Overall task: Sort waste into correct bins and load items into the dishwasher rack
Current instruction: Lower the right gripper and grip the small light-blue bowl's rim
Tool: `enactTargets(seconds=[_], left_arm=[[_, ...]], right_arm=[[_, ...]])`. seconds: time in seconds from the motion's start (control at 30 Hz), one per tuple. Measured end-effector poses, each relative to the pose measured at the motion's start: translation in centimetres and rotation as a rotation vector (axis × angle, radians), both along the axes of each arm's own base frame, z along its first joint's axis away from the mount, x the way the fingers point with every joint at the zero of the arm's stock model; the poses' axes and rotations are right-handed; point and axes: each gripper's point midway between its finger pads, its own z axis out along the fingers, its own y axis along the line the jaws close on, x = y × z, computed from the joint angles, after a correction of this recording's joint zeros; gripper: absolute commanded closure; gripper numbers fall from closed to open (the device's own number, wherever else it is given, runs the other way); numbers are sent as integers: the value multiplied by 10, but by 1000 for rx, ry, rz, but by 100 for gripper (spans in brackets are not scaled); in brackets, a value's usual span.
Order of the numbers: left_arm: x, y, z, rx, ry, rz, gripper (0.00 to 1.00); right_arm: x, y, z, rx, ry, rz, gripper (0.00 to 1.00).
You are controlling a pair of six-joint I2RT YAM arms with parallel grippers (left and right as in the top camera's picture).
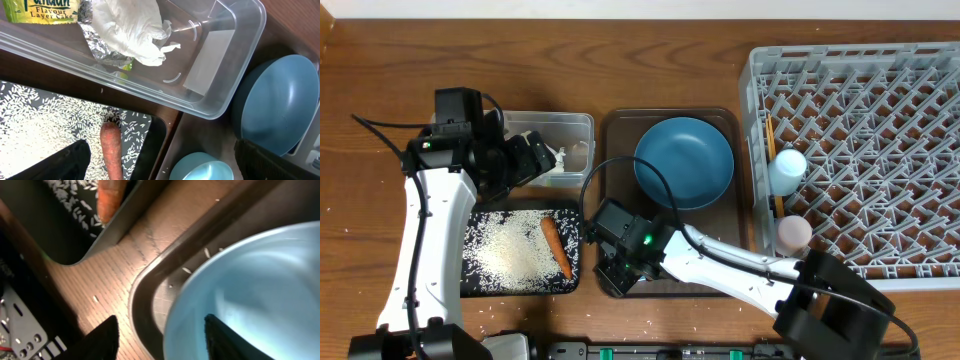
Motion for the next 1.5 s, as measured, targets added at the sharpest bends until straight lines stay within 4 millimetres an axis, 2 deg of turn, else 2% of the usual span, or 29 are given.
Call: enactTargets(seconds=[0.07,0.23,0.6,0.77,1.1,1.5], left_arm=[[0,0,0,0,0,0,6],[0,0,0,0,0,0,6],[0,0,0,0,0,0,6],[0,0,0,0,0,0,6],[0,0,0,0,0,0,6],[0,0,0,0,0,0,6]], right_arm=[[0,-3,-1,-14,-2,-4,60],[2,-8,-3,-41,-11,-13,61],[6,-12,-5,-65,-35,-23,76],[6,-13,-6,-69,-35,-24,78],[10,-19,-6,-100,-61,-31,99],[13,-18,2,-88,-77,-36,99]])
